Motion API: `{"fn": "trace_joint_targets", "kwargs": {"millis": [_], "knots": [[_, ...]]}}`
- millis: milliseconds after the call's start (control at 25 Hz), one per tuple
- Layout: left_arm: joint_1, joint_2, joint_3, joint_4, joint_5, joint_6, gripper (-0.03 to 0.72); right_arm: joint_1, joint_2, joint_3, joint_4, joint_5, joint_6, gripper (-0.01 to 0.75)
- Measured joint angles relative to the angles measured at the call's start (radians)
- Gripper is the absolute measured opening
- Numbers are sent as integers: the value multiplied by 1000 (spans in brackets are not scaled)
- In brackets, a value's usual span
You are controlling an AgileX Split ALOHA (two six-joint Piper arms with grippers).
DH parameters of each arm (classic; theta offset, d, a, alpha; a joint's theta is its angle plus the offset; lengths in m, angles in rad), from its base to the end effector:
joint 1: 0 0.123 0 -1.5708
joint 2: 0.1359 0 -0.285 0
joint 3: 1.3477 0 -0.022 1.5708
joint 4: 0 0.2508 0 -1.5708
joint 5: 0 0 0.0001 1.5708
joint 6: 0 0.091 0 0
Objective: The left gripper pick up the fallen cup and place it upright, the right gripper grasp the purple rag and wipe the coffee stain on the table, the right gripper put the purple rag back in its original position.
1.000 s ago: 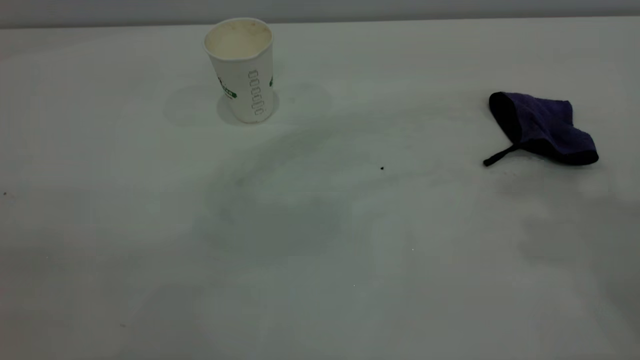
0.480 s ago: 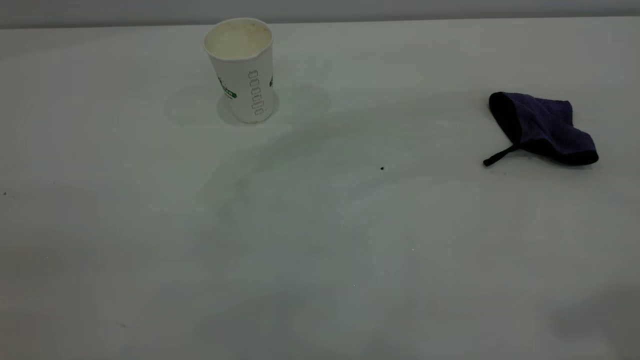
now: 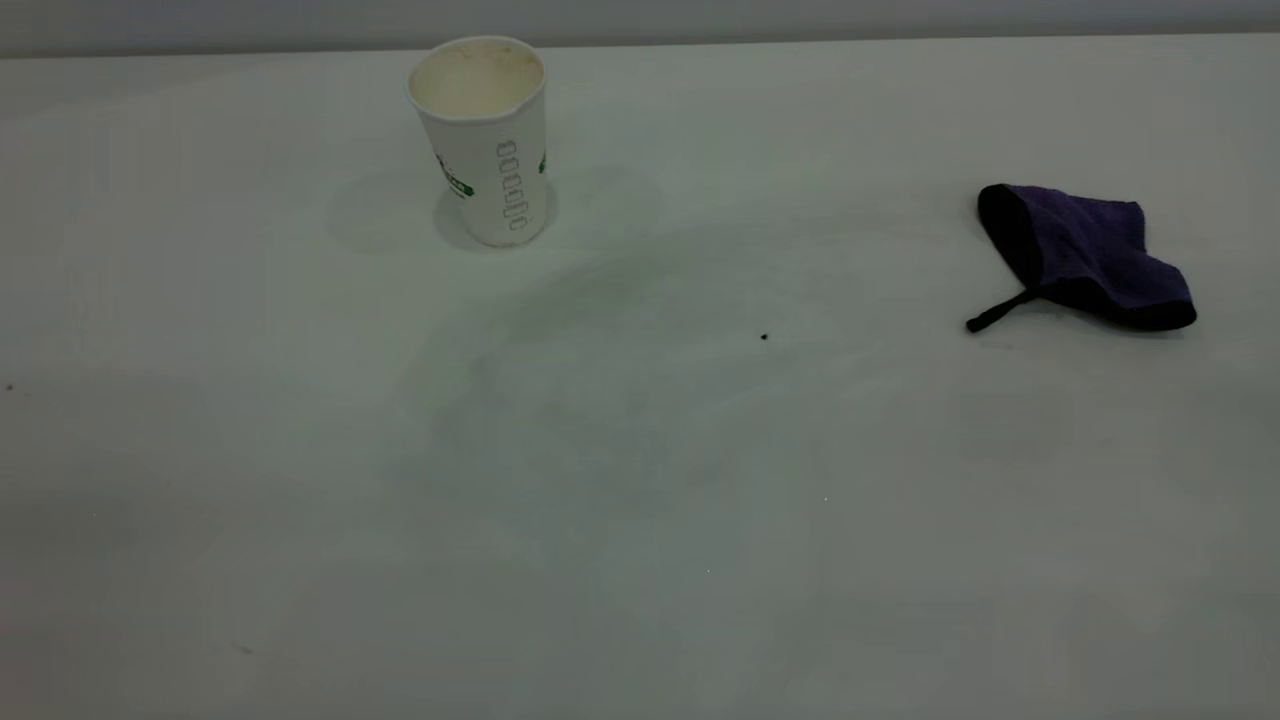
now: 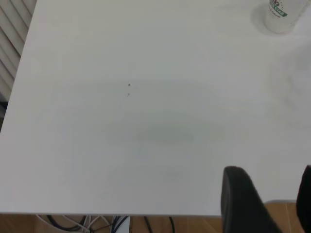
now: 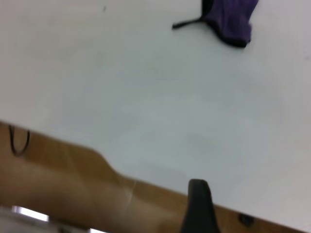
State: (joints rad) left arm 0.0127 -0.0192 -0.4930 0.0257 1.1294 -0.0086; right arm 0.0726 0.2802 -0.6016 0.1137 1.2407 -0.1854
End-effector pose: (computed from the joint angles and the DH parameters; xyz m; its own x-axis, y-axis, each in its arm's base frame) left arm -0.0100 0.0020 0.2698 -0.5055 -0.0040 -0.8628 -0.0315 0.9994 0.0138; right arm 0.0209 0.0113 0.2912 -0.7066 -0.1988 -0.6791 -0.2516 0.9676 -0.0214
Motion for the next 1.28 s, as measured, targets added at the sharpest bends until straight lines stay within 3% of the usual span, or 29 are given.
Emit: {"fn": "trace_joint_targets", "kwargs": {"millis": [280,440,1280], "knots": [[0,0,0,0,0,0,348,-54,-173,72,3,-42,3,597],[0,0,0,0,0,0,348,-57,-225,120,3,-89,13,593],[0,0,0,0,0,0,348,-59,-297,132,-20,-94,52,592]]}}
